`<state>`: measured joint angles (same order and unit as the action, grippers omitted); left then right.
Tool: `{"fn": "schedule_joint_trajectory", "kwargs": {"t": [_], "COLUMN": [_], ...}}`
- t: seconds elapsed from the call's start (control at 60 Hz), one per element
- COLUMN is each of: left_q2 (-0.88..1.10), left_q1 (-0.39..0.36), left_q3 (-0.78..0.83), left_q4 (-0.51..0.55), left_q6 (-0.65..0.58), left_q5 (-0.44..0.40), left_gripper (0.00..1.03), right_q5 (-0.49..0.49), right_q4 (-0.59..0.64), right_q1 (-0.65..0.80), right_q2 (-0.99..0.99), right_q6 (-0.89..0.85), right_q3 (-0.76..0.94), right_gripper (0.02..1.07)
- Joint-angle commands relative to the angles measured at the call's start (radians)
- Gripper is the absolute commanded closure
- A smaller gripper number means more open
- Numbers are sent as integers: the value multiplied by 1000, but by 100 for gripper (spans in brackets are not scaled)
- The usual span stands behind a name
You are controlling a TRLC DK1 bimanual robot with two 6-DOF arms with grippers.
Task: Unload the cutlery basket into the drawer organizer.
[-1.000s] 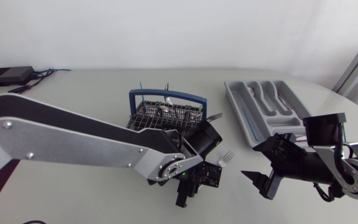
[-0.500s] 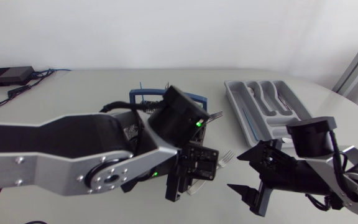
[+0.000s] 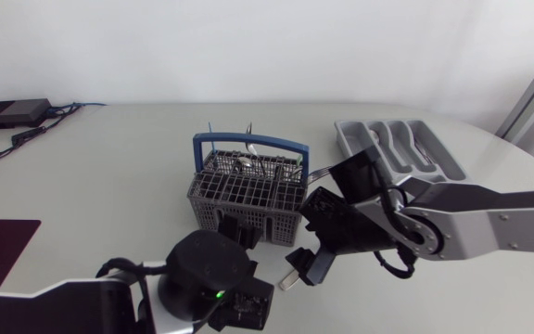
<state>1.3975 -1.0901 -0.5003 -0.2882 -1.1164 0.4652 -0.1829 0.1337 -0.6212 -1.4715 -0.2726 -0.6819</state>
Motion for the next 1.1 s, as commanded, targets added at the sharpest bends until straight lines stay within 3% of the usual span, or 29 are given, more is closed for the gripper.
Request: {"fn": "schedule_joint_trajectory", "kwargs": {"t": [0.0, 0.133, 0.733, 1.083], "left_q2": [-14, -18, 5, 1], "left_q1": [-11, -11, 10, 1], "left_q3": [55, 103, 98, 97], "left_q4": [-66, -138, -141, -131], "left_q6": [-92, -146, -80, -76], "left_q5": [33, 64, 46, 46], "left_gripper": [17, 17, 14, 12], "right_q5": [14, 31, 39, 83], "right_q4": [1, -28, 7, 282], "right_q1": [-20, -61, -48, 133], "right_q2": [-69, -159, -219, 23], "right_q6": [78, 121, 27, -180], "right_q3": [-30, -54, 35, 136], "right_gripper": [7, 7, 7, 7]}}
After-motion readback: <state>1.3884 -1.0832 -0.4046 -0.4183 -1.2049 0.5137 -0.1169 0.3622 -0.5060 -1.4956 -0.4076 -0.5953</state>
